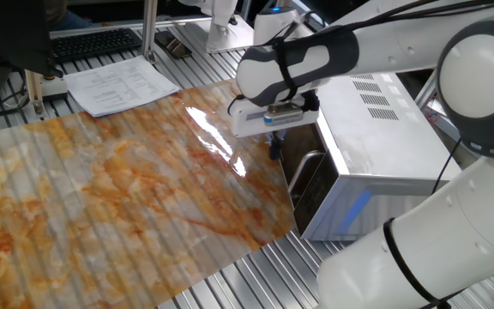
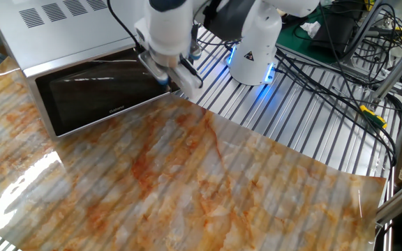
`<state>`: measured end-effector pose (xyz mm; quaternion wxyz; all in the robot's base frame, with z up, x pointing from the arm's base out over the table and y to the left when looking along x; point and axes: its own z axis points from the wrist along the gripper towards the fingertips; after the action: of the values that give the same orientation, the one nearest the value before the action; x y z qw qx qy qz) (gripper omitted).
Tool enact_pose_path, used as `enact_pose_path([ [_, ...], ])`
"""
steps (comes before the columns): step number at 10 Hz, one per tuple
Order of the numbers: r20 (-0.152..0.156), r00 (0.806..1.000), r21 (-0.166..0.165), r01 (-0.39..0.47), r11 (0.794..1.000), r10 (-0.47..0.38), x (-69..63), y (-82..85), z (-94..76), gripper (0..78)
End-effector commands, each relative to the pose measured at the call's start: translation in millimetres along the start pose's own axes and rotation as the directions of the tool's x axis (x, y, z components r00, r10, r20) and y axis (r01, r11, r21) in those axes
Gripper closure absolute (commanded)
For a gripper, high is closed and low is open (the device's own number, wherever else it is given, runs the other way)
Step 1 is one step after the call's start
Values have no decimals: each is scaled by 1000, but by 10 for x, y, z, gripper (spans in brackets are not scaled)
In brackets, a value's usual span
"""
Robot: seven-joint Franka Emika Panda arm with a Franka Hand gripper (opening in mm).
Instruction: Open the microwave door
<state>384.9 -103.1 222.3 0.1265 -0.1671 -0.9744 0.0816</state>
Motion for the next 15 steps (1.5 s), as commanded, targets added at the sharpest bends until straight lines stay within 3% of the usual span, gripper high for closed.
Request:
enact_pose_path([
  [1,-71,885,-125,-466,876,460,207,-287,-65,776],
  [2,-67,870,-130,-494,860,489,217,-289,-62,776],
  [3,-63,819,-161,-573,804,571,269,-303,-49,776],
  [4,-64,806,-169,-590,789,589,278,-306,-47,776],
  [5,-82,721,-240,-685,688,689,307,-310,-37,776],
  [6,-86,667,-269,-731,628,740,320,-310,-31,776],
  [8,-91,610,-301,-771,562,787,325,-312,-30,776],
  [10,-117,510,-341,-827,448,852,344,-318,-25,776],
  [11,-128,478,-343,-843,414,869,358,-333,-29,776],
  [13,-132,447,-339,-859,383,885,391,-386,-48,776],
  [15,-156,390,-333,-886,323,907,404,-408,-56,776],
])
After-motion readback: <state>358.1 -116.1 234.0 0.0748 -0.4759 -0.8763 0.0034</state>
